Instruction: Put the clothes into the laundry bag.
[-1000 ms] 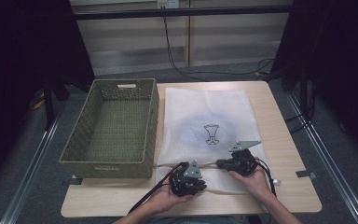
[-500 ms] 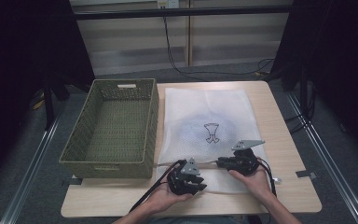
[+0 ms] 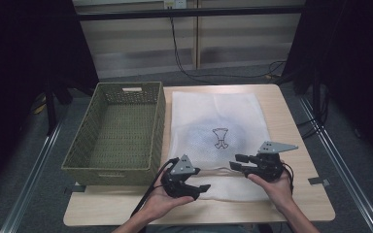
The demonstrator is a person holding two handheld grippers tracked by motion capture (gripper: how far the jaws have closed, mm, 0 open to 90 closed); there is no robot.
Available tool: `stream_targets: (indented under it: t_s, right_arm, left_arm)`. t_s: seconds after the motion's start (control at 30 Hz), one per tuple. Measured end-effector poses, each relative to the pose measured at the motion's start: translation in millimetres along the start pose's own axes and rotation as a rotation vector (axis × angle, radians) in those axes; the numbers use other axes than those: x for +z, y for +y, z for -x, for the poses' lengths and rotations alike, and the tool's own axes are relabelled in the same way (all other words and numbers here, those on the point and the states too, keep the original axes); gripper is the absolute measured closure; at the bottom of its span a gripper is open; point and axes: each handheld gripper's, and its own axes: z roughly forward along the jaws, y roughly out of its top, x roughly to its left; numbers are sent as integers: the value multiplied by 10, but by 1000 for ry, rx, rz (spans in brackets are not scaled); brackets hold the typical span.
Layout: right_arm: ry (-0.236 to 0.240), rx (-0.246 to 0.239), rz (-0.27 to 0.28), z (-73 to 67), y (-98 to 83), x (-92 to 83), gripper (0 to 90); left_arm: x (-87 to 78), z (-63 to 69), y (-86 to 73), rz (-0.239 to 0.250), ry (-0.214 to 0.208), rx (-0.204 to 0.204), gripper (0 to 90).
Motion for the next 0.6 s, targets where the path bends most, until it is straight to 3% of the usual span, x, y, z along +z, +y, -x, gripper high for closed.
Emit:
stream_targets:
  t_s: [0.17,0.27,0.4,0.53,0.6]
  right_arm:
    - [-7,-1,39,-62,45,-118,491]
    - [-19,7,60,-57,36,-224,478]
    - [-37,18,85,-38,-9,-399,470]
    - [-70,31,102,-22,-89,-586,460]
    - [-85,44,109,-10,-130,-673,457]
  left_arm:
    - [-252,-34,26,68,36,-36,294]
    - [-386,-52,25,90,40,-52,266]
    - [-583,-102,-29,143,80,-93,239]
    - [-734,-105,-85,143,118,-79,214]
    - [-869,-104,-170,143,168,-70,207]
